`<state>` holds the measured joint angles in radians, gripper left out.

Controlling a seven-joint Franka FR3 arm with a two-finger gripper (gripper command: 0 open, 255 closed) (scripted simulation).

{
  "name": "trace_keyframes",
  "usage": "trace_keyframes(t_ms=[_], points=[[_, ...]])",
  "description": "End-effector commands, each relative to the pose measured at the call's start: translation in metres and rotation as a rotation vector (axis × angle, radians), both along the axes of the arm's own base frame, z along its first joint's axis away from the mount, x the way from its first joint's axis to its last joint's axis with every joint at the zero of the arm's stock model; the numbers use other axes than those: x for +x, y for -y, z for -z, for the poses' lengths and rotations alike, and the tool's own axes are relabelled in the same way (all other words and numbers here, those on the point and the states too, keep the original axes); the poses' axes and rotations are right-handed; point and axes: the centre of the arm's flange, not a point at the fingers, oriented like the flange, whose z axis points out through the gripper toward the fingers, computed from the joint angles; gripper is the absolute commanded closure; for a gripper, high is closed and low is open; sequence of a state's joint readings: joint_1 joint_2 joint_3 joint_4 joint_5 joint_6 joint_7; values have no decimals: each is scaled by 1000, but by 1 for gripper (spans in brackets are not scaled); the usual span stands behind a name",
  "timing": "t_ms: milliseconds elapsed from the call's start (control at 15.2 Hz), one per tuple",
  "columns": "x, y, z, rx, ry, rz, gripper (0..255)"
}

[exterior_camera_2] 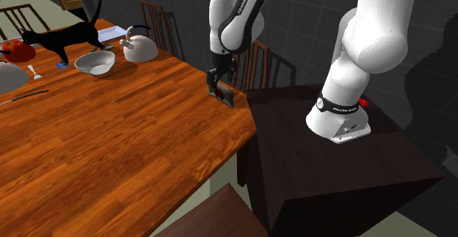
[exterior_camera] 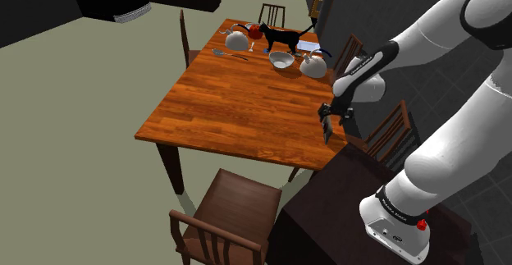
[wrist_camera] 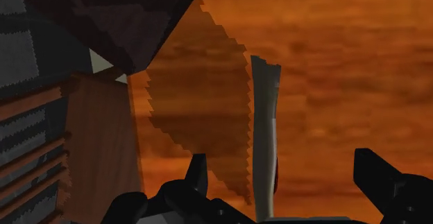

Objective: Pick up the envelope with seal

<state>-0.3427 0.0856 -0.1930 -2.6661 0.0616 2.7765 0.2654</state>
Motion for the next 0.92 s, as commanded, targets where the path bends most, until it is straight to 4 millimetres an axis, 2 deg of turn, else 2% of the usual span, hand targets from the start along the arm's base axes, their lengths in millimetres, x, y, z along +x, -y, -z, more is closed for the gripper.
trace_keyframes(t_ms=[0, 264, 396, 462, 858], points=[[-1, 2, 12, -1, 0, 6, 0], [-1, 2, 33, -1, 0, 6, 0], [-1, 2, 36, -1, 0, 6, 0], [-1, 2, 37, -1, 0, 6, 255], [-1, 2, 37, -1, 0, 6, 255]])
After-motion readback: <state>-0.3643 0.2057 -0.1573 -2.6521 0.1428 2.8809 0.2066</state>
